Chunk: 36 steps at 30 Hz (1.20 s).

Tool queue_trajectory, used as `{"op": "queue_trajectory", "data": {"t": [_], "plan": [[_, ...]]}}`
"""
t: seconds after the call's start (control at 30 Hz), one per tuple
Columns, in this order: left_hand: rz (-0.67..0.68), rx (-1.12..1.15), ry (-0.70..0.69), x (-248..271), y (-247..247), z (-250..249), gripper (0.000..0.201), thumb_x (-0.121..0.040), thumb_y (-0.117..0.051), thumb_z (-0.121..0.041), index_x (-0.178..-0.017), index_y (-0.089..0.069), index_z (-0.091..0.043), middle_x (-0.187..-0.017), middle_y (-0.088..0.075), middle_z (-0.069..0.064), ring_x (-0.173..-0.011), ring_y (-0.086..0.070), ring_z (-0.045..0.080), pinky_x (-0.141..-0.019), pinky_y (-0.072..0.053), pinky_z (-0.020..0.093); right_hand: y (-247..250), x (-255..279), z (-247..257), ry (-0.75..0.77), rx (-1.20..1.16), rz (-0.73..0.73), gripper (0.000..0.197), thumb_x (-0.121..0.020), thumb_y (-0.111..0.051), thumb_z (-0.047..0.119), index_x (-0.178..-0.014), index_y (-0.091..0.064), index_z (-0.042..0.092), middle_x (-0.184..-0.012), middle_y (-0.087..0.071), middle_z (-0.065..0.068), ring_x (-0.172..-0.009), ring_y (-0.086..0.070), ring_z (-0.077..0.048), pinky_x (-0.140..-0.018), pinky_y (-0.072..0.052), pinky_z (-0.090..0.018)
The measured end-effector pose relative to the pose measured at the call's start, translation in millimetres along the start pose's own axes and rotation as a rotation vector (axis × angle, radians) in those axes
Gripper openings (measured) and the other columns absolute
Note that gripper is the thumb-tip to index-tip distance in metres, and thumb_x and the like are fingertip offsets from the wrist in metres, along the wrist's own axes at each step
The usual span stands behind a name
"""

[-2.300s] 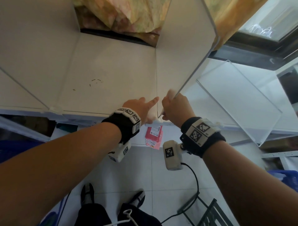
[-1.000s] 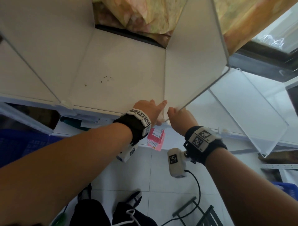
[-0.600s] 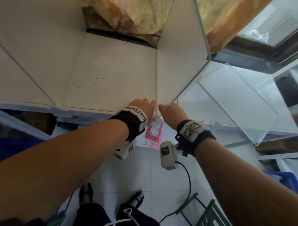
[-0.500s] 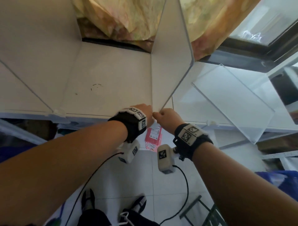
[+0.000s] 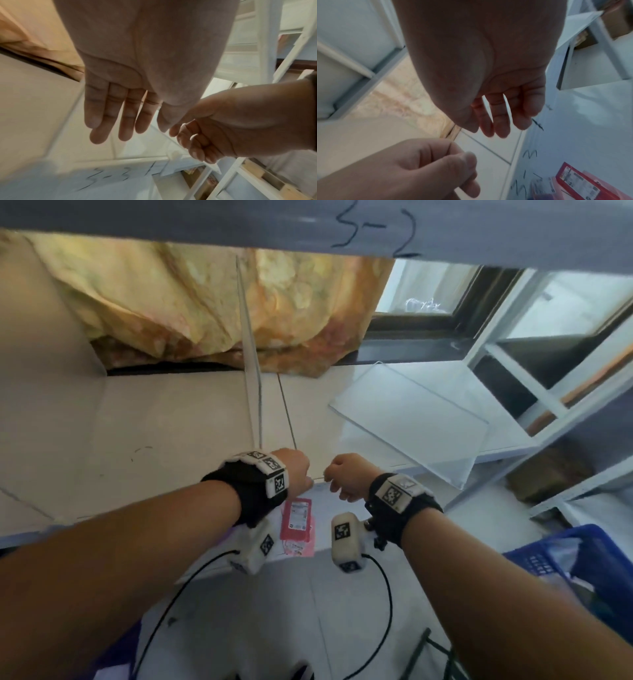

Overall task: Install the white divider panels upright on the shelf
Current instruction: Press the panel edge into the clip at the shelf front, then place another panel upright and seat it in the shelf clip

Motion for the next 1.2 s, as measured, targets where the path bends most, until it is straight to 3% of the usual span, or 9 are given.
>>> {"op": "queue_trajectory", "data": {"t": [0.23,0.33,0.47,0.63,0.77,0.83,0.9,1.1,1.2], "plan": [[-0.118,0.031,-0.171,-27,30,-68,0.026,-0.094,-0.052,-0.032,-0.104,-0.062,-0.010,-0.101,-0.064,0.008,-0.090,-0.060,0.026,-0.070,-0.041,0.030,72,22,-54,-0.134,-0.236,-0.195,0.025,-0.093,-0.051,0.014,-0.112,-0.061,0.003,-0.092,-0.061,-0.009,-0.065,-0.054,-0.021,-0.058,-0.045,-0.027],[-0.102,0.043,-0.183,-49,32,-92,0.024,-0.093,-0.053,-0.033,-0.103,-0.060,-0.012,-0.101,-0.063,0.006,-0.087,-0.056,0.025,-0.071,-0.039,0.030,106,15,-94,-0.176,-0.303,-0.257,0.040,-0.088,-0.057,0.018,-0.125,-0.059,0.003,-0.102,-0.062,-0.010,-0.083,-0.058,-0.024,-0.076,-0.053,-0.037],[-0.103,0.037,-0.157,-95,34,-120,0.022,-0.091,-0.054,-0.033,-0.096,-0.061,-0.013,-0.096,-0.065,0.007,-0.085,-0.060,0.027,-0.071,-0.045,0.032,151,-12,-146,-0.219,-0.300,-0.258,0.049,-0.092,-0.053,0.020,-0.137,-0.049,0.002,-0.138,-0.053,-0.019,-0.101,-0.053,-0.024,-0.092,-0.048,-0.041],[-0.048,0.054,-0.060,-153,33,-163,0.024,-0.093,-0.052,-0.035,-0.096,-0.060,-0.013,-0.098,-0.066,0.008,-0.085,-0.061,0.029,-0.070,-0.044,0.035,212,-55,-227,-0.338,-0.253,-0.243,0.052,-0.096,-0.052,0.021,-0.141,-0.041,-0.002,-0.147,-0.042,-0.021,-0.132,-0.044,-0.037,-0.084,-0.045,-0.034],[-0.022,0.086,0.041,-185,29,-179,0.028,-0.095,-0.051,-0.036,-0.106,-0.060,-0.012,-0.107,-0.064,0.007,-0.094,-0.061,0.029,-0.078,-0.046,0.035,243,-86,-267,-0.411,-0.128,-0.238,0.051,-0.096,-0.051,0.034,-0.136,-0.049,0.002,-0.142,-0.049,-0.020,-0.124,-0.052,-0.038,-0.091,-0.050,-0.042],[-0.017,0.105,0.091,-192,24,-180,0.028,-0.095,-0.051,-0.035,-0.109,-0.059,-0.012,-0.108,-0.064,0.007,-0.096,-0.060,0.029,-0.078,-0.045,0.035,243,-97,-276,-0.429,-0.243,-0.159,0.052,-0.099,-0.050,0.033,-0.141,-0.043,0.003,-0.146,-0.045,-0.019,-0.125,-0.051,-0.036,-0.071,-0.050,-0.037],[0.004,0.106,0.136,-196,18,-179,0.030,-0.095,-0.051,-0.034,-0.111,-0.060,-0.010,-0.110,-0.065,0.010,-0.097,-0.061,0.030,-0.081,-0.046,0.036,239,-107,-284,-0.445,-0.349,-0.062,0.051,-0.099,-0.053,0.033,-0.140,-0.044,0.005,-0.144,-0.046,-0.018,-0.120,-0.053,-0.033,-0.071,-0.045,-0.031],[0.004,0.103,0.193,-193,9,-166,0.030,-0.094,-0.053,-0.032,-0.114,-0.060,-0.011,-0.115,-0.063,0.009,-0.104,-0.059,0.030,-0.085,-0.044,0.034,227,-118,-288,-0.380,-0.574,0.089,0.036,-0.092,-0.061,0.034,-0.095,-0.064,-0.001,-0.075,-0.065,-0.014,-0.055,-0.061,-0.025,-0.066,-0.045,-0.032],[-0.025,0.130,0.208,-190,8,-155,0.026,-0.092,-0.054,-0.032,-0.110,-0.060,-0.014,-0.114,-0.064,0.007,-0.101,-0.059,0.028,-0.085,-0.046,0.035,229,-97,-264,-0.320,-0.760,0.171,0.030,-0.092,-0.060,0.035,-0.085,-0.060,0.006,-0.049,-0.061,-0.005,-0.035,-0.054,-0.015,-0.039,-0.045,-0.020]]}}
Point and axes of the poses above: each hand's wrist, its own x-axis away from the middle knuckle, its own y-axis out of the back of the hand, z = x × y, the point moved 3 cm from there along -x, towards the middle knuckle
